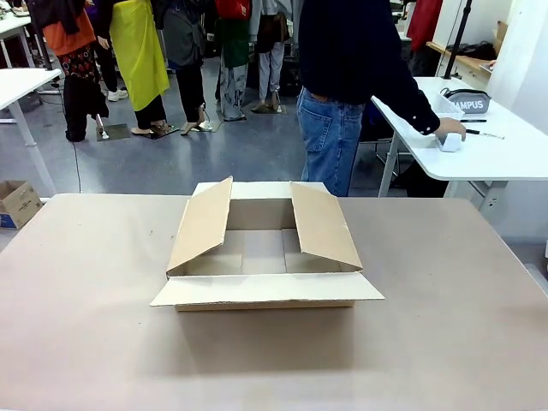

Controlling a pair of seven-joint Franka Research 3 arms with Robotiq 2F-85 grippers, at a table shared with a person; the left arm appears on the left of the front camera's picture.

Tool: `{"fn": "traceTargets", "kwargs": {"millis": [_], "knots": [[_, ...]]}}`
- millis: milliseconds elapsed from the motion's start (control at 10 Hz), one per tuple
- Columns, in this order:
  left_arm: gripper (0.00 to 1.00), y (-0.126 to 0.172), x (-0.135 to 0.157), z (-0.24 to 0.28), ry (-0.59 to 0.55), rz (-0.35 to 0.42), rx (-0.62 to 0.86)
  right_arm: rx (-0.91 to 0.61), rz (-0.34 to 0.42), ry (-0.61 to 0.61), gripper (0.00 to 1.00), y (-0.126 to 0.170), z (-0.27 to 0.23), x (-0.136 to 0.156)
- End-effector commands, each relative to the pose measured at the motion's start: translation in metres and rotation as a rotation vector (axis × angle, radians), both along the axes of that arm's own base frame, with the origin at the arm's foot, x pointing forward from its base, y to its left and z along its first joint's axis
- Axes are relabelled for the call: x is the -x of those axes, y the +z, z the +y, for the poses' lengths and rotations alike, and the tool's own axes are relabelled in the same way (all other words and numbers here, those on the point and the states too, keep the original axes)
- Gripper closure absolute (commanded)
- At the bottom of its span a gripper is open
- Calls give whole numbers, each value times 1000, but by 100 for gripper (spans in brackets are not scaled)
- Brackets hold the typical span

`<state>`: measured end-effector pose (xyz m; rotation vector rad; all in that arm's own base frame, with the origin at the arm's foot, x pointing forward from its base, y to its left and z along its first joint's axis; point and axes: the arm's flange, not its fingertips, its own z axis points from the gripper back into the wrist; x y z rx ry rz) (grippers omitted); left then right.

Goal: Pack the gift set into the box.
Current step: Place both hands on the side flaps of the Package Box and spread them outward.

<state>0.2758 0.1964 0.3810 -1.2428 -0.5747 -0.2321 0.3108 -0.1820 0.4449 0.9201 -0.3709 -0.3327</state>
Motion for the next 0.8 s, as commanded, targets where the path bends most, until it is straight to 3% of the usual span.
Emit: {"fn": "traceTargets", "kwargs": {"millis": [0,200,400,500,700], "knots": [[0,-3,-2,1,8,0,8,50,3,-2,0,10,13,-5],[0,52,-11,-56,-114,-2,-108,197,-72,78,0,52,80,-24],[0,99,-29,-130,-263,-6,-266,336,-119,241,0,80,168,-41],[0,116,-42,-176,-354,-5,-352,426,-144,323,0,85,224,-47],[0,126,-69,-266,-415,46,-516,526,-224,423,0,78,318,-47]]}}
